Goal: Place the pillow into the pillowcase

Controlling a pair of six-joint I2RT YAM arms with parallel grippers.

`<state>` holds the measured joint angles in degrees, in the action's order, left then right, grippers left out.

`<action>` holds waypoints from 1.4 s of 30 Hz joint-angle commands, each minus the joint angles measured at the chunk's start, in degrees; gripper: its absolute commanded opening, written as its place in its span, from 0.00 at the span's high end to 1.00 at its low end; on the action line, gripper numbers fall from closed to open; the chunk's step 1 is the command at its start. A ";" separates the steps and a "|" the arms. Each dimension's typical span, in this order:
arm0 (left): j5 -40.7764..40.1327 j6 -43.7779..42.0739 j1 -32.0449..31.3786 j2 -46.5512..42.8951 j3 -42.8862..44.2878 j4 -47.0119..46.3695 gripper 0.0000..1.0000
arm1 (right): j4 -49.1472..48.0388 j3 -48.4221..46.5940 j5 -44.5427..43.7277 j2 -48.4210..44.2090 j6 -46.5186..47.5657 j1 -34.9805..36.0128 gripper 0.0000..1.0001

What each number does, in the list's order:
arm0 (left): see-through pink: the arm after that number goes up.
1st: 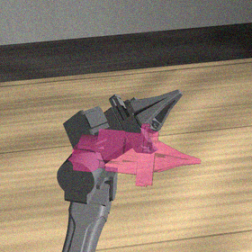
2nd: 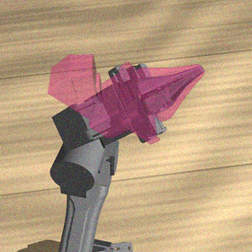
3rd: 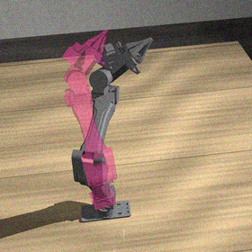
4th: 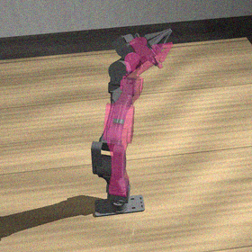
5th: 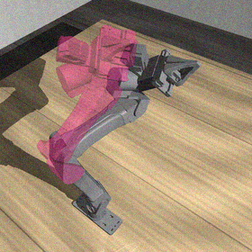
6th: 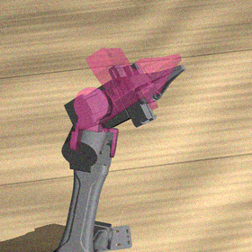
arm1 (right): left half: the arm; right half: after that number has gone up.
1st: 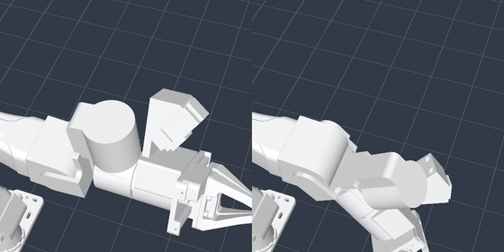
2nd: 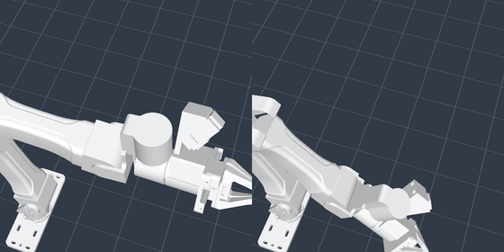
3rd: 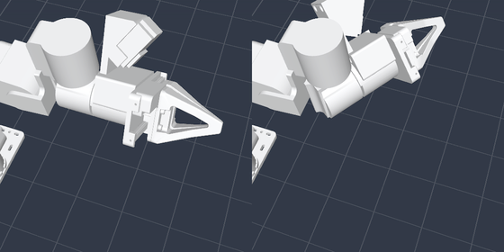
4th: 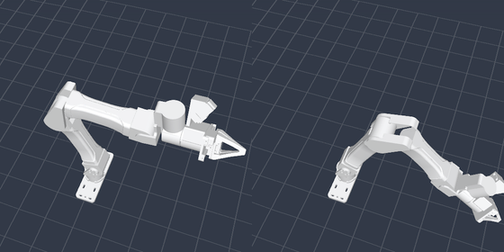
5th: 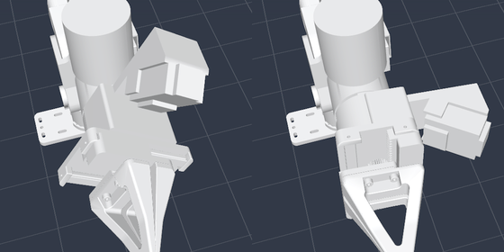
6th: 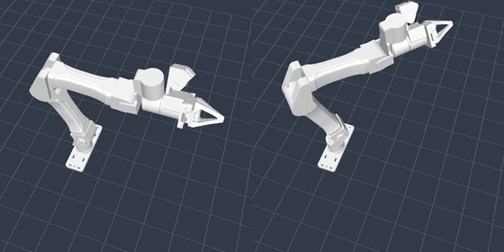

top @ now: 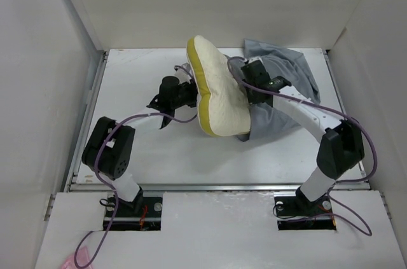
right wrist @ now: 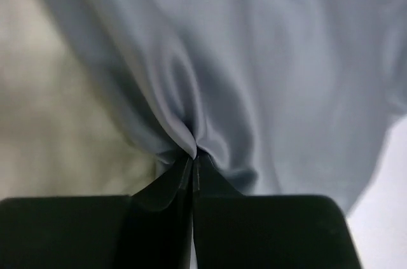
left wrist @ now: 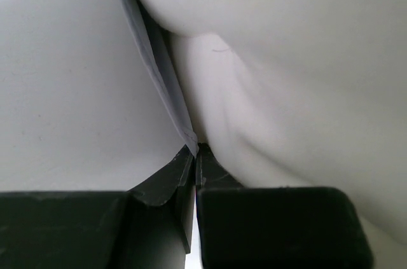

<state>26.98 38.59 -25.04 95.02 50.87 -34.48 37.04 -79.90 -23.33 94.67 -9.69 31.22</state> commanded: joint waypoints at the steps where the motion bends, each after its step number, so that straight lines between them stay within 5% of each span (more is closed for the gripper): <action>1: 0.27 -4.30 0.95 -8.44 7.03 1.83 1.00 | 0.84 -5.87 -4.88 -2.12 -0.42 -3.44 1.00; 4: -1.49 -8.08 0.96 -9.94 15.38 7.74 1.00 | -1.17 -11.67 -4.02 -6.94 3.36 -3.45 1.00; 8: -3.52 -8.71 2.70 -6.88 31.43 19.75 1.00 | -3.81 -22.11 10.11 -10.47 8.01 -5.38 1.00; 12: -3.52 -9.93 4.46 4.89 69.81 39.15 1.00 | 6.19 -54.83 14.08 -4.42 9.78 -6.70 1.00; 13: -4.21 -9.94 4.47 6.65 81.90 41.23 1.00 | 7.08 -58.14 15.06 -3.80 9.78 -6.70 1.00; 14: -3.52 -9.94 5.08 7.45 85.15 42.03 1.00 | 7.08 -60.18 16.46 -3.79 10.39 -6.70 1.00; 22: -11.95 -10.90 6.14 -2.38 82.99 37.21 1.00 | -5.04 -63.80 20.07 -8.20 13.82 -6.70 1.00; 25: -9.76 -9.76 5.53 -1.79 80.17 34.92 1.00 | -8.38 -66.69 17.01 -5.13 14.44 -6.70 1.00; 29: -1.33 -10.46 2.73 5.41 89.57 43.25 1.00 | 0.30 -71.89 29.01 2.17 14.44 -7.22 1.00; 33: 0.01 -13.88 2.71 1.59 85.90 42.49 1.00 | 1.56 -62.62 34.54 -0.35 14.97 -8.72 1.00; 37: -17.24 -16.34 4.80 -10.52 75.63 37.66 1.00 | -14.48 -43.14 44.37 -21.36 16.37 -8.72 1.00; 42: -20.94 -11.79 12.80 -7.49 81.40 43.43 1.00 | -25.25 -31.47 43.40 -30.32 15.76 -8.72 1.00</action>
<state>14.41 25.47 -18.20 94.24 125.78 18.22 32.71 -111.83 17.34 75.57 5.34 22.59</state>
